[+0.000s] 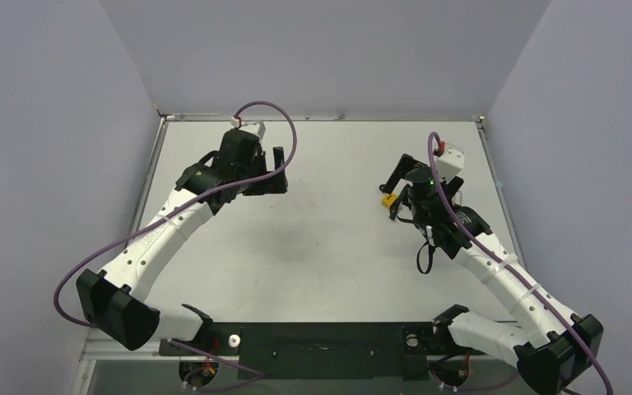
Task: Lock with the key
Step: Pick up the lock from the center of the board.
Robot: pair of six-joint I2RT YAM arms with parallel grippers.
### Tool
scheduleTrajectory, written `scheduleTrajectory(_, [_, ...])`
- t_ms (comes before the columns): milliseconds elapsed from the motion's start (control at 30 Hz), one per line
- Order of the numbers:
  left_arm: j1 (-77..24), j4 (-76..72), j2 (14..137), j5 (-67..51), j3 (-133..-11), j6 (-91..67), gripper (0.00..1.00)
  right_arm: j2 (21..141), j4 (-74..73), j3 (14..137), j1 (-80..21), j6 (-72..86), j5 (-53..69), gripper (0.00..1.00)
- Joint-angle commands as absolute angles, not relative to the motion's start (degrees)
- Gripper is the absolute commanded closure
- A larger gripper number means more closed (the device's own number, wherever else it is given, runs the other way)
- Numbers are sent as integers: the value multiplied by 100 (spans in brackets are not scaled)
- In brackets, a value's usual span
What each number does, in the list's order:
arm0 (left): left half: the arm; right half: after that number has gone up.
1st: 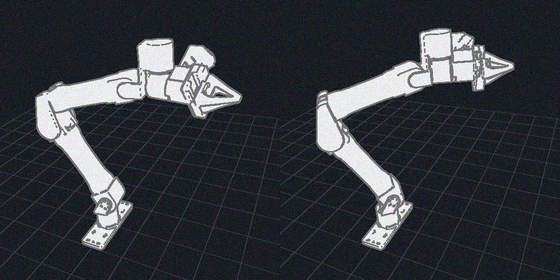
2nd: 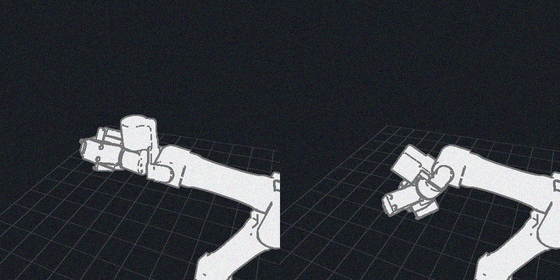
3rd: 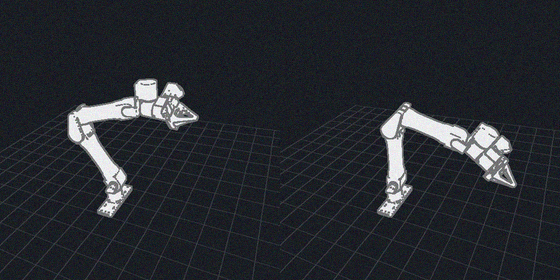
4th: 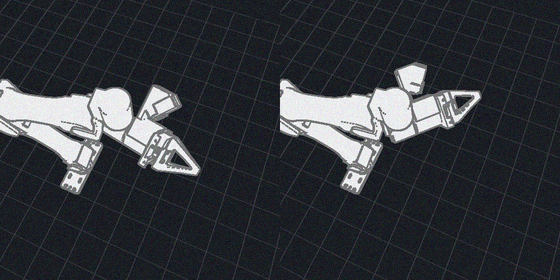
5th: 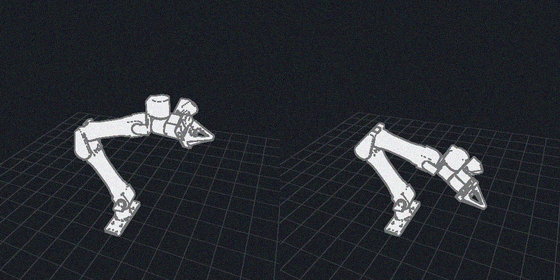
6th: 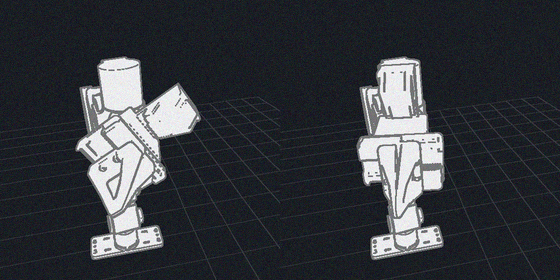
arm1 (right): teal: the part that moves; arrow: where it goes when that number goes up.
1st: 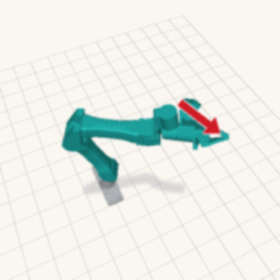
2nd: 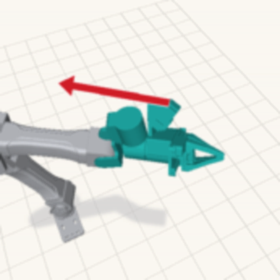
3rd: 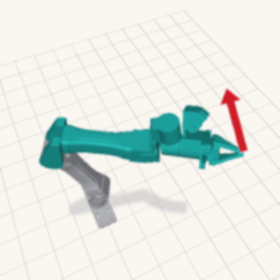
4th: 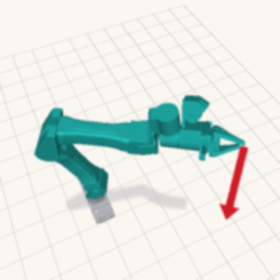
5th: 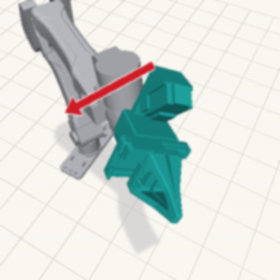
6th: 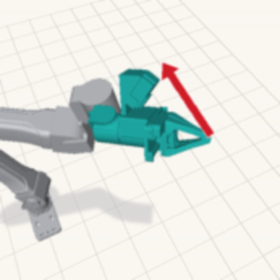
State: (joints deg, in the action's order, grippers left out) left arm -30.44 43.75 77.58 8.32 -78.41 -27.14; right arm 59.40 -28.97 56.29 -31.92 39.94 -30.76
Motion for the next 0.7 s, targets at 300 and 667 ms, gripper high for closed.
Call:
scheduleTrajectory(300, [-3032, 4349, 7428, 672, -7859, -2559, 3, 6400, -2732, 5618, -2178, 4227, -2270, 5])
scheduleTrajectory(667, [-2971, 4484, 7254, 592, -7755, -2601, 3, 8135, -2682, 6373, -1876, 4503, -2035, 16])
